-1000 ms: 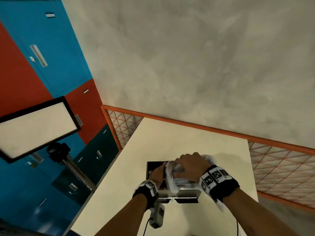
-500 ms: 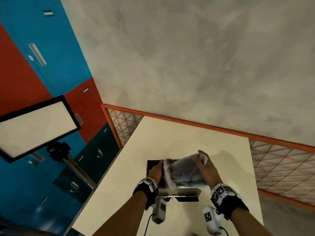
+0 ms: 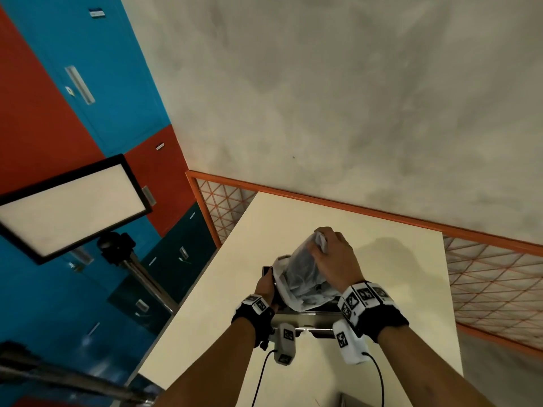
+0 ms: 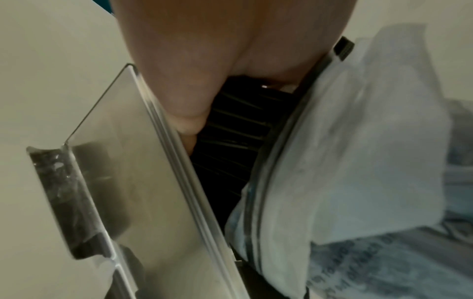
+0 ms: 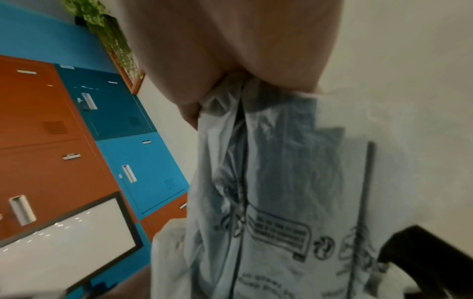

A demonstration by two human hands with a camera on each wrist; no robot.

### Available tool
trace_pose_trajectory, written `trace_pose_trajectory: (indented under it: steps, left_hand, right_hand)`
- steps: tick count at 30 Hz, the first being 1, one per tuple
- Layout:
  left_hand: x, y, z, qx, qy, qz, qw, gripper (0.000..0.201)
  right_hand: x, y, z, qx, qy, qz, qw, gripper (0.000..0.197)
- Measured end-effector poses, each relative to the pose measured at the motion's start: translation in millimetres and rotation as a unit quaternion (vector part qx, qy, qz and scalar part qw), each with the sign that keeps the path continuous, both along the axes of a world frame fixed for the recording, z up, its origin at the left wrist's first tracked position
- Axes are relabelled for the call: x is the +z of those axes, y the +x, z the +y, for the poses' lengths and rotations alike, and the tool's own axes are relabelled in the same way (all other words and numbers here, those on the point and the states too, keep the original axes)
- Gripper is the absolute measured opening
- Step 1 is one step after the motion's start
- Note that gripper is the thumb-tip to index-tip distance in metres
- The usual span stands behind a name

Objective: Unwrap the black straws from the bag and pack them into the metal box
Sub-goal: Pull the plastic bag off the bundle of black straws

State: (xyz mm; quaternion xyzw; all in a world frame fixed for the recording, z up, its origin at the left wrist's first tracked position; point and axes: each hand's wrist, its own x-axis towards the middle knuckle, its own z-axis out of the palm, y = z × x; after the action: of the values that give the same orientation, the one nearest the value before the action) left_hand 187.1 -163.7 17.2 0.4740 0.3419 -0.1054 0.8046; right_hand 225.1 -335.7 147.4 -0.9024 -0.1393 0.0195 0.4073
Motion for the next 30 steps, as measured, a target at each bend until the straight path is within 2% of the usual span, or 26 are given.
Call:
trace_pose_trajectory:
  steps: [5, 9, 11, 13, 20, 25, 27, 29, 30]
  left_hand:
    - [-0.2, -3.4, -0.4, 0.009, 0.031, 0.011, 0.999, 0.037]
    - [-4.4, -2.9, 1.9, 0.011, 0.045, 0.016, 0.999, 0.041]
    - [-12.8, -1.0, 4.5, 0.0, 0.056, 0.016, 0.998, 0.045]
    - [-13.7, -0.8, 2.5, -0.004, 0.052, 0.005, 0.999, 0.038]
    - [-15.4, 7.7, 1.3, -0.029, 0.037, -0.023, 0.999, 0.037]
    - [-32.6, 14.9, 1.9, -0.021, 0.063, -0.012, 0.998, 0.038]
    - [-39.6, 21.7, 2.4, -0.019, 0.08, -0.018, 0.996, 0.05]
    - [-60.4, 33.8, 4.1, -0.034, 0.085, -0.014, 0.996, 0.075]
    - [-57.9, 32.6, 2.8, -0.045, 0.094, -0.004, 0.995, 0.081]
  right_hand:
    - [1.2, 1.4, 1.9, -0.004, 0.009, 0.022, 1.0, 0.027]
    - [10.6, -2.4, -9.6, 0.047, 0.079, 0.085, 0.992, 0.059]
    - [5.6, -7.4, -18.2, 0.083, 0.068, 0.068, 0.992, 0.068]
    - [-4.8, -10.0, -26.9, 0.097, 0.061, 0.038, 0.993, 0.07]
    - [-10.5, -15.7, -22.0, 0.042, 0.066, 0.006, 0.997, 0.047]
    - [-9.1, -13.7, -15.0, 0.02, 0.029, -0.027, 0.999, 0.044]
    - [-5.5, -13.3, -14.1, 0.015, 0.03, -0.024, 0.999, 0.041]
    - [-2.8, -14.2, -12.6, 0.026, 0.045, -0.027, 0.998, 0.036]
    - [-2.7, -13.6, -11.7, 0.031, 0.046, -0.034, 0.998, 0.033]
